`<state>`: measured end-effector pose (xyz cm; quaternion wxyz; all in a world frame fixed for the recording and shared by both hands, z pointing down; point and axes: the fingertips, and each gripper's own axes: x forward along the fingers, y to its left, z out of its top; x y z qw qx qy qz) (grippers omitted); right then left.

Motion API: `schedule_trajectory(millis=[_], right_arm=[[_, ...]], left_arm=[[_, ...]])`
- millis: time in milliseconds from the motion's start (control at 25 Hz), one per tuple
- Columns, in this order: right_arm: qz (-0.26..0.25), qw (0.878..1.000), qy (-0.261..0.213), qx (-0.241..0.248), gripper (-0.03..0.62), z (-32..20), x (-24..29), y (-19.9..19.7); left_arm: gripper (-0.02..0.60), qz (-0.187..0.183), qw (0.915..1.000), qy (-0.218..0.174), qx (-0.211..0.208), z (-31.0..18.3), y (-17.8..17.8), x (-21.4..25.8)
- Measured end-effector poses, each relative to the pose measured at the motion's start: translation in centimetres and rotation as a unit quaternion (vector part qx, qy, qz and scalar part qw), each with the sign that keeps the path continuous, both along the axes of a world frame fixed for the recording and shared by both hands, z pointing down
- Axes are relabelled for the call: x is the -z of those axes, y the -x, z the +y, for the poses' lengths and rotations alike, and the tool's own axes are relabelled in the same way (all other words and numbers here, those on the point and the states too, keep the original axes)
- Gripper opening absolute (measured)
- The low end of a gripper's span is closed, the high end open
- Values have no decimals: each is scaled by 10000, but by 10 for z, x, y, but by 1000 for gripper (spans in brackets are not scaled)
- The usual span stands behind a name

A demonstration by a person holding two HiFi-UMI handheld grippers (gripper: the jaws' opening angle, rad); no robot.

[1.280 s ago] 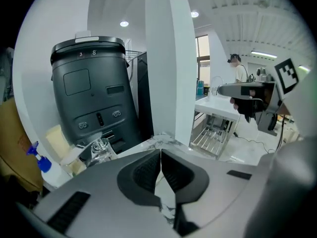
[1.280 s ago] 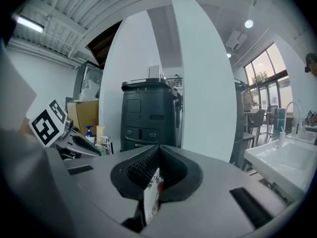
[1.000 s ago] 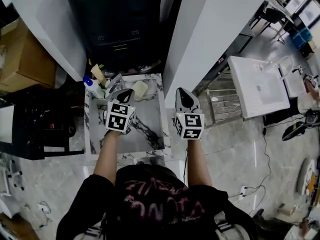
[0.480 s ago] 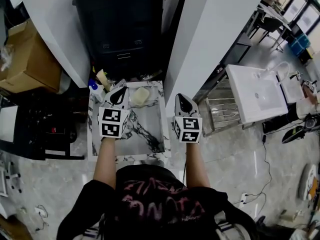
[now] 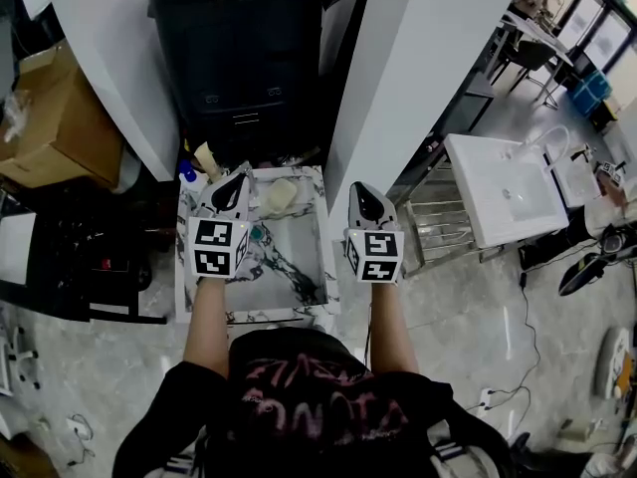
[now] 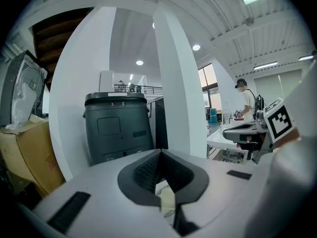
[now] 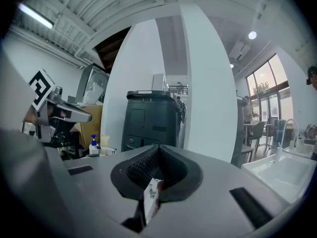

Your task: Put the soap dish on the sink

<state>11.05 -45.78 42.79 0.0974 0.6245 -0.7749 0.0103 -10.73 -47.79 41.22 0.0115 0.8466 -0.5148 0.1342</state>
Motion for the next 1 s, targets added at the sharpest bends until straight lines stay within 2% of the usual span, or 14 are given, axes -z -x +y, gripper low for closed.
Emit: schedule_trajectory(millis=[1000], right_arm=[[19,9997,-228,-35,12,21,14,31]], left_arm=[[15,-113,9995,-242,-146,22,24,14]])
